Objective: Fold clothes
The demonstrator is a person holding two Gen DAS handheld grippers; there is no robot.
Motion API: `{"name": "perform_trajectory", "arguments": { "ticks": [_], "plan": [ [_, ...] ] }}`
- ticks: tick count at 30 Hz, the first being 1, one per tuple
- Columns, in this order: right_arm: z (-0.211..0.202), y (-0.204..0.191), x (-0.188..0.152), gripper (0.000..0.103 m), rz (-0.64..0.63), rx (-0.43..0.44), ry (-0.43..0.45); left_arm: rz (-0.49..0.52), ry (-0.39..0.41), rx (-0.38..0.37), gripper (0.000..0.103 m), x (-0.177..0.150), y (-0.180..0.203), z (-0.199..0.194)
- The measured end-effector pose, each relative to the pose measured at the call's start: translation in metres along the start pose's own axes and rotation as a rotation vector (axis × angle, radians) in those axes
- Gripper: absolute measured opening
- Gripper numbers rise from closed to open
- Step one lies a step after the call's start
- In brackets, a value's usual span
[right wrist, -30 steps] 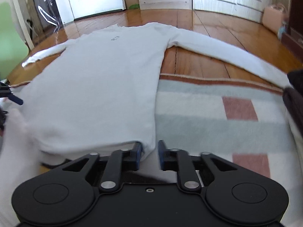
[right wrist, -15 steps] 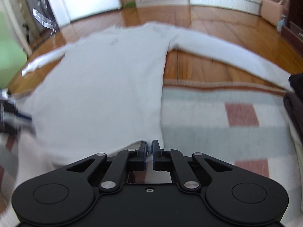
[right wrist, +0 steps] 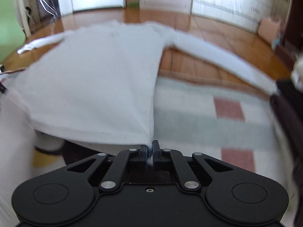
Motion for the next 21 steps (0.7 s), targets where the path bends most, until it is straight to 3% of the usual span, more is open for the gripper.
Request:
{"name": "perform_trajectory", "arguments": {
  "ticks": [1,3,5,7,8,9,10,13,15,16,19,21],
  "plan": [
    [-0.001,0.000,0.001,0.005,0.006,0.006,0.004,0.002,-0.014,0.020,0.083,0.000,-0.002,0.004],
    [-0.002,-0.001,0.002,0.005,0.018,0.018,0.012,0.034,-0.042,0.096,0.103,-0.002,-0.002,0.013],
    [-0.003,-0.002,0.004,0.006,0.030,0.030,0.020,0.053,-0.018,0.093,0.103,-0.003,0.002,0.014],
    [-0.004,-0.003,0.005,0.006,0.043,0.042,0.028,0.039,0.021,0.003,0.101,-0.005,0.008,0.013],
    [-0.005,-0.003,0.006,0.006,0.049,0.048,0.032,0.044,0.064,-0.015,0.093,-0.004,0.010,0.008],
    [-0.005,-0.004,0.006,0.006,0.055,0.054,0.036,0.052,0.105,-0.028,0.042,-0.003,0.012,0.001],
    [-0.006,-0.004,0.007,0.006,0.061,0.060,0.040,0.067,0.139,-0.026,0.008,-0.002,0.015,-0.008],
    [-0.007,-0.005,0.009,0.006,0.079,0.078,0.053,0.073,0.261,0.028,0.003,-0.003,0.014,-0.047],
    [-0.023,0.001,0.017,0.006,0.158,0.182,0.077,0.085,0.293,0.086,0.004,-0.008,0.013,-0.063],
    [-0.024,0.003,0.016,0.006,0.166,0.192,0.058,0.088,0.299,0.110,0.004,-0.011,0.013,-0.068],
    [0.001,0.003,-0.008,0.006,0.017,0.092,-0.050,0.099,0.192,0.100,0.004,-0.019,0.014,-0.042],
    [0.008,-0.003,-0.019,0.008,-0.054,0.037,-0.004,0.121,0.122,0.124,0.004,-0.021,0.019,-0.023]
  ]
}}
Point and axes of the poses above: each gripper's, at about its wrist camera, not at the fingertips, and z roughly the way its jaws point, y to its right, x to its top, the point moved 6 cm from there along z, roughly the way its jaws point, and after that the axes turned 12 degrees about z, right-handed, at the moved point
